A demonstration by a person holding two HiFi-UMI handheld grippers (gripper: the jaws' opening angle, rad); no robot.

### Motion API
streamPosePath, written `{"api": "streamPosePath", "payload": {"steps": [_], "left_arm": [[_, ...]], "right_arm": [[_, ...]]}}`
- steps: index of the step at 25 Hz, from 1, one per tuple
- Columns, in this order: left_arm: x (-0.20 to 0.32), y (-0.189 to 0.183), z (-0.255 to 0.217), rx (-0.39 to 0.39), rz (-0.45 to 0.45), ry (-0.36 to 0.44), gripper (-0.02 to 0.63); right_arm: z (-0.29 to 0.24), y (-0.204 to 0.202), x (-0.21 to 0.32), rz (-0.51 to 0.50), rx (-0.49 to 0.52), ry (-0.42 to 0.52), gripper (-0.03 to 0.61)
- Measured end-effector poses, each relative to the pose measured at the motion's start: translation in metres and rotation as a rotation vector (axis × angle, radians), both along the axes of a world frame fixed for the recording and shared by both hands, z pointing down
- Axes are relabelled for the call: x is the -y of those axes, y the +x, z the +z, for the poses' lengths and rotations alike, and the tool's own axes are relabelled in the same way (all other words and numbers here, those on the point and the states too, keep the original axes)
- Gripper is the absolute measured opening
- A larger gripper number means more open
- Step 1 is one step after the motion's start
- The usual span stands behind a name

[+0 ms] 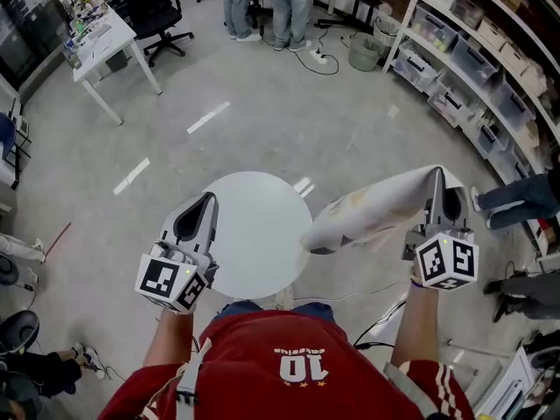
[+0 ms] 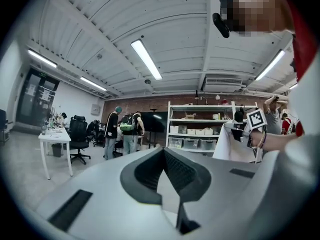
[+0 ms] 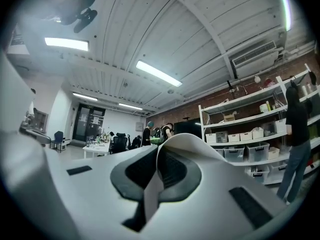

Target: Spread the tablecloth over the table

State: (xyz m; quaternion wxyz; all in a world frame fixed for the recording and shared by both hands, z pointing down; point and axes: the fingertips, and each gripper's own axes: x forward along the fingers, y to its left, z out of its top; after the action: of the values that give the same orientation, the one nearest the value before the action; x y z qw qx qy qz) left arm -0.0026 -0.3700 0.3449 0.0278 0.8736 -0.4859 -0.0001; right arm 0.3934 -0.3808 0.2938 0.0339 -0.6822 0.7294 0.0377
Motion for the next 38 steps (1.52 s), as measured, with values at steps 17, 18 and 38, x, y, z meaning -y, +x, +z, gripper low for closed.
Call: {"api": "streamPosePath", "payload": {"steps": [17,18,38], "left_arm": [[0.023,-0.035,0.0,0.017,-0.118,0.014,0.002],[0.025,-0.038,0.002,0.02,-0.121,0.012,0.002],[0.104,-0.145,0.019,0.103,-0.203,0.039,0.002]], "right_arm": [[0.026,-0.052,0.11,-0.126,0.043,-0.043,0.014],[0.028,-0.06,0.117,-0.136,0.042,-0.045,0.014],[0.006,-0.266,0.241,-0.332,0.109,-0.04,0.014]]}}
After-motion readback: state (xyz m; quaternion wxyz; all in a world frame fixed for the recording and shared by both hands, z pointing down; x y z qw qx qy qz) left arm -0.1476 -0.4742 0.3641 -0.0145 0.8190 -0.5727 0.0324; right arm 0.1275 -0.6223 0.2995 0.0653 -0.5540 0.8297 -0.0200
